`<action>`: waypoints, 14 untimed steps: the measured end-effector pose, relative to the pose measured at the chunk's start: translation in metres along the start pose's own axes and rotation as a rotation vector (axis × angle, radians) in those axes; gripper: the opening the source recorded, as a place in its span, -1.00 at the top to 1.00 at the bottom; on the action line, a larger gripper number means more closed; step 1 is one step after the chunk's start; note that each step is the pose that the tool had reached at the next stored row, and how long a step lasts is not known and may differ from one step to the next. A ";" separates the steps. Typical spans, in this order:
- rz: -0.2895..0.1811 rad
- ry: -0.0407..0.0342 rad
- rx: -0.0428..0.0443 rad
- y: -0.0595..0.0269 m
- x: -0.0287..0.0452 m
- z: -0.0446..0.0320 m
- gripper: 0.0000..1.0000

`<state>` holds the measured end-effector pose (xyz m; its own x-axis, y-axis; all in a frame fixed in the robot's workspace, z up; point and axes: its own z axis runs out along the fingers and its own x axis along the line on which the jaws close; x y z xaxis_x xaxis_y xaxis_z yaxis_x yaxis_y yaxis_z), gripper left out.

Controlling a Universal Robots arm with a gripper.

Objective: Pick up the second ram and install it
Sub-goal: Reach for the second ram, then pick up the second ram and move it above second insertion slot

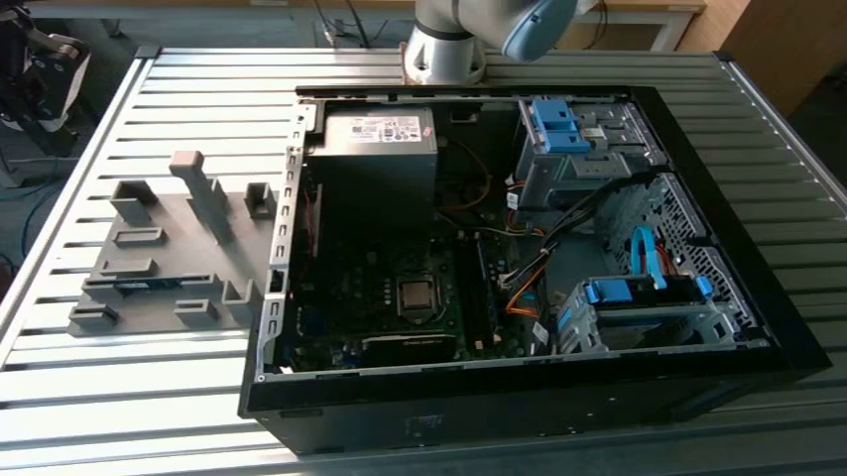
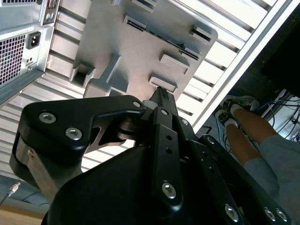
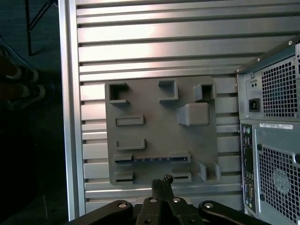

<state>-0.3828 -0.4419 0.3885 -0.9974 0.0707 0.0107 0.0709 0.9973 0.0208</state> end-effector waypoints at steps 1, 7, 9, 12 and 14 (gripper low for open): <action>0.000 0.0000 0.0000 0.0000 0.0001 0.0000 0.79; 0.000 0.0000 0.0000 0.0000 0.0001 0.0000 0.79; 0.000 0.0000 0.0000 0.0000 0.0002 0.0000 0.79; 0.000 0.0000 0.0000 0.0000 0.0002 0.0000 0.79; 0.000 0.0000 0.0000 0.0000 0.0002 0.0000 0.79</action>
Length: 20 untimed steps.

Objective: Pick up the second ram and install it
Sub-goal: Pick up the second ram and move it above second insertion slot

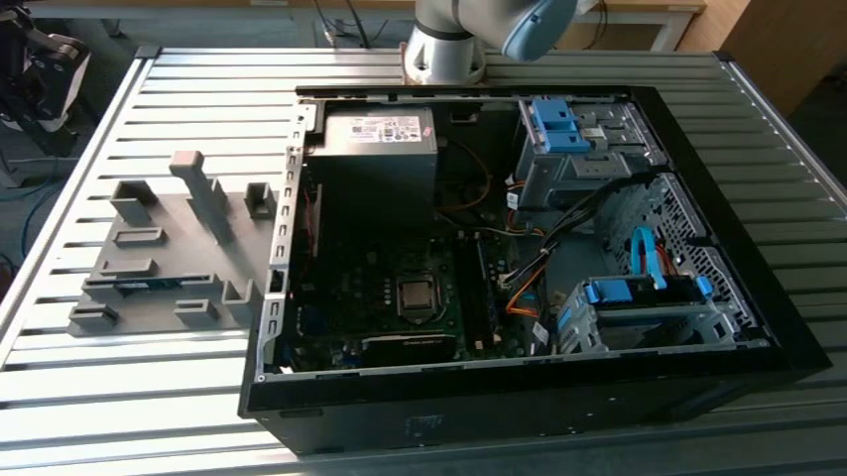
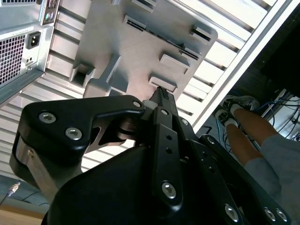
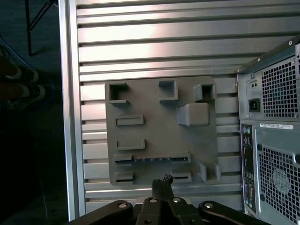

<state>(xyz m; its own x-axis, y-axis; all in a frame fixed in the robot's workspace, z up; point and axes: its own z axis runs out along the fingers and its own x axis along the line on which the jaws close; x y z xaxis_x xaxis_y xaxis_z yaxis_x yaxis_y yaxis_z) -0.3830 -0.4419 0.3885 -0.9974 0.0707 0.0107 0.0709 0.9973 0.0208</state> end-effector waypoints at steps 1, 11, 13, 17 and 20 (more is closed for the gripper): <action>0.000 0.0000 0.0000 0.0000 0.0000 0.0000 0.79; -0.038 0.0008 0.0004 0.0000 0.0001 0.0000 0.79; -0.052 0.0010 0.0005 -0.0001 0.0001 0.0000 0.79; -0.080 0.0016 0.0008 -0.0001 0.0001 0.0000 0.79; -0.100 0.0021 0.0011 -0.0001 0.0000 0.0000 0.79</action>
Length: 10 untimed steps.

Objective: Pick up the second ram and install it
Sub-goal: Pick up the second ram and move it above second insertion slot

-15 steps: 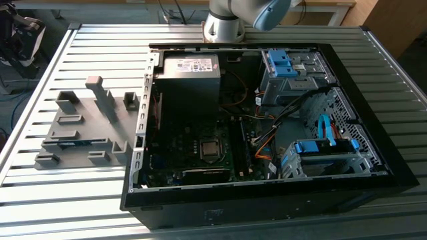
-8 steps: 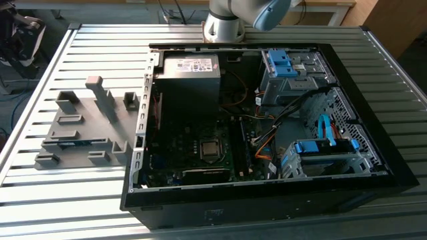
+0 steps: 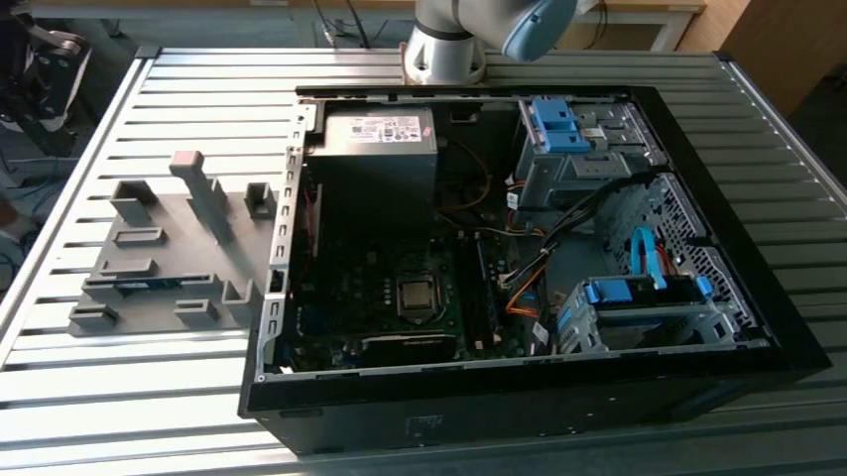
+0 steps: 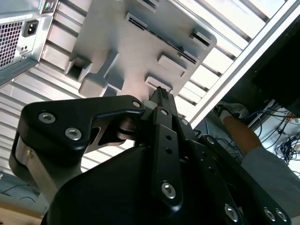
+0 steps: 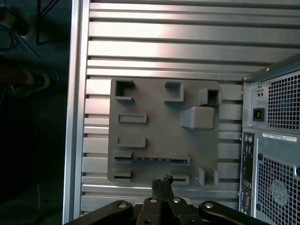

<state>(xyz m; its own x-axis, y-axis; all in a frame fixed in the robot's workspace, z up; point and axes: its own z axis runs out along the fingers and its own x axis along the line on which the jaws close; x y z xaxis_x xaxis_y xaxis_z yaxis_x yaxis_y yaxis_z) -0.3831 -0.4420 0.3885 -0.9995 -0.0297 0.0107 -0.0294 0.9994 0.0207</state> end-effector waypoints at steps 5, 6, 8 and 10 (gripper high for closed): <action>-0.032 0.0006 0.0002 0.0000 0.0000 0.0000 0.79; -0.038 0.0008 0.0004 0.0000 0.0000 0.0000 0.79; -0.051 0.0010 0.0005 0.0000 0.0000 0.0000 0.79; -0.060 0.0012 0.0006 -0.0001 0.0000 0.0000 0.79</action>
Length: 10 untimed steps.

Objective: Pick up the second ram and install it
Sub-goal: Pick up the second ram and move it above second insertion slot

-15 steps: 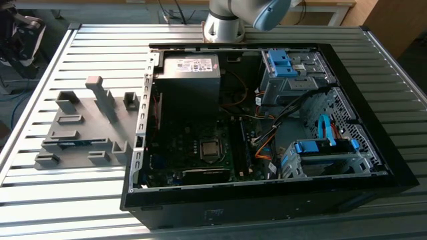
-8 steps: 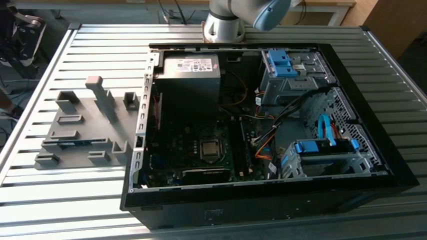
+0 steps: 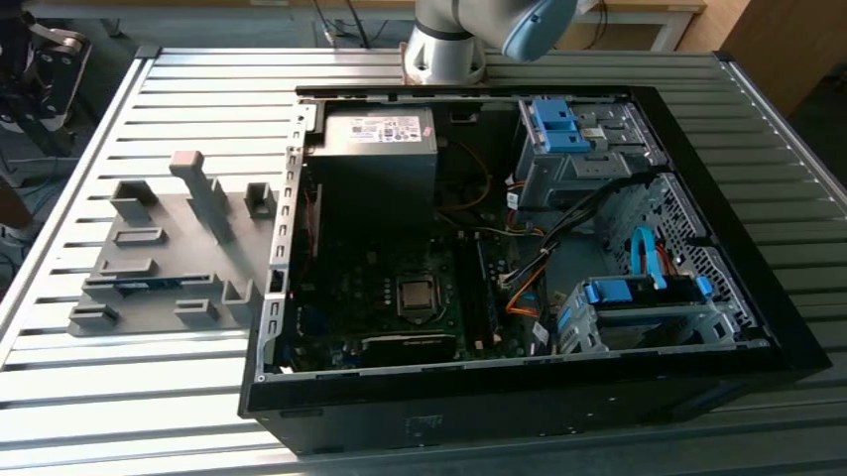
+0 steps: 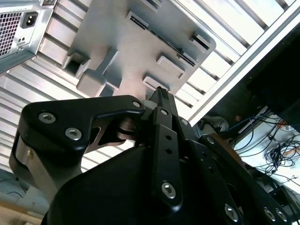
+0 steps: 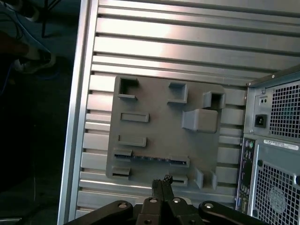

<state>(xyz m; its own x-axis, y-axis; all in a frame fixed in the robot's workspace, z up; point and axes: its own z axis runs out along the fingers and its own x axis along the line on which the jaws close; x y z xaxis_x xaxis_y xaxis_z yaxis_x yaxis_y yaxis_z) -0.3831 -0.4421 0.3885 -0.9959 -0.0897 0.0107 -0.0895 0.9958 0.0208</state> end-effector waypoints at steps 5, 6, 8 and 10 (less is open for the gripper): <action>-0.019 0.0004 0.0002 0.0000 0.0000 0.0000 0.79; -0.023 0.0005 0.0003 0.0000 0.0000 0.0000 0.79; -0.030 0.0007 0.0003 -0.0001 0.0000 0.0000 0.79; -0.038 0.0009 0.0005 -0.0001 0.0000 0.0000 0.79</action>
<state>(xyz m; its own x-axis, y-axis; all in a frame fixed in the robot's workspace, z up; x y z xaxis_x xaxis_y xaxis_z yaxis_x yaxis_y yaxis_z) -0.3831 -0.4422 0.3885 -0.9918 -0.1272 0.0108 -0.1270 0.9917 0.0207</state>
